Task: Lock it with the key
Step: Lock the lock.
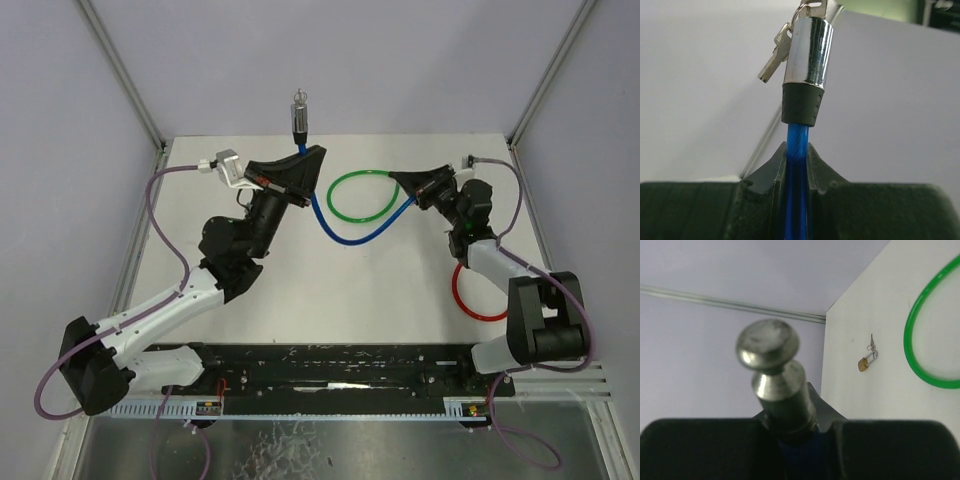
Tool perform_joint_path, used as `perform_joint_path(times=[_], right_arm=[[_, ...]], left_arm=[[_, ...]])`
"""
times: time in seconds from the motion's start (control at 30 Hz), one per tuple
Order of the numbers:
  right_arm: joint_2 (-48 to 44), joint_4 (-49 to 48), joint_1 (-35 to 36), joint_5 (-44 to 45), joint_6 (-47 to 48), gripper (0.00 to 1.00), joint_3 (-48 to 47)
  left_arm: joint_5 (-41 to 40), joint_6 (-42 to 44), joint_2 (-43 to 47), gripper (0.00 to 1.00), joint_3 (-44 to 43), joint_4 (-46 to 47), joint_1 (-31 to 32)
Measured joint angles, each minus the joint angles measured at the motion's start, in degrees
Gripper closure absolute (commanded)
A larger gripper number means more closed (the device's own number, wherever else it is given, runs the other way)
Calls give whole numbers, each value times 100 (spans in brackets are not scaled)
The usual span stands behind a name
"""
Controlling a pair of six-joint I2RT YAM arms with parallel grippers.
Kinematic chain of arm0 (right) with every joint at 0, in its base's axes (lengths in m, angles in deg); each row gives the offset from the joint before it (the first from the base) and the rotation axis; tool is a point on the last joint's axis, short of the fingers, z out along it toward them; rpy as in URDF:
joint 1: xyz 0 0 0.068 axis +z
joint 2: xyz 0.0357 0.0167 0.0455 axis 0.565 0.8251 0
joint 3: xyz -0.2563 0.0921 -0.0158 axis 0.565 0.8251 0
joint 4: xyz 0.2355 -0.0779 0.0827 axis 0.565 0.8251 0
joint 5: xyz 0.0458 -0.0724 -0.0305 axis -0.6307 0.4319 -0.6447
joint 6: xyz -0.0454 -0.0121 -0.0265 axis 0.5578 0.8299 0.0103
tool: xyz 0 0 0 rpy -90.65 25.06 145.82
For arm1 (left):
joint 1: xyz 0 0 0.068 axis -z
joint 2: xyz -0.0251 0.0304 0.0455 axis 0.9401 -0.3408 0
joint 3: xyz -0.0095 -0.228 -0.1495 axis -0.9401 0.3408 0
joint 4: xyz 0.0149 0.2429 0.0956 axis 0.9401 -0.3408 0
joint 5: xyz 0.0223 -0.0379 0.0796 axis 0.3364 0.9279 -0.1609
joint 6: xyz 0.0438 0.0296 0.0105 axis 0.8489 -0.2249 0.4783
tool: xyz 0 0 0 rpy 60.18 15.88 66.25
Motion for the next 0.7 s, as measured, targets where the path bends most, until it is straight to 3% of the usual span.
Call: perform_joint_path(times=[0.17,0.33,0.5,0.7], right_arm=[[-404,1045,-2,-431,1593,100,-898],[-686,1768,-2,-1097,3526,100,-1429],[-870,1989,13,-2382,5318,100,-1451],[-874,1727,50,-3803,6540,100,-1279]], left_arm=[[-120,457,-170,100,225,-179,0],[444,1073,-503,100,262,-592,4],[1073,1558,-658,100,750,-570,74],[1338,1943,-684,100,1563,-140,264]])
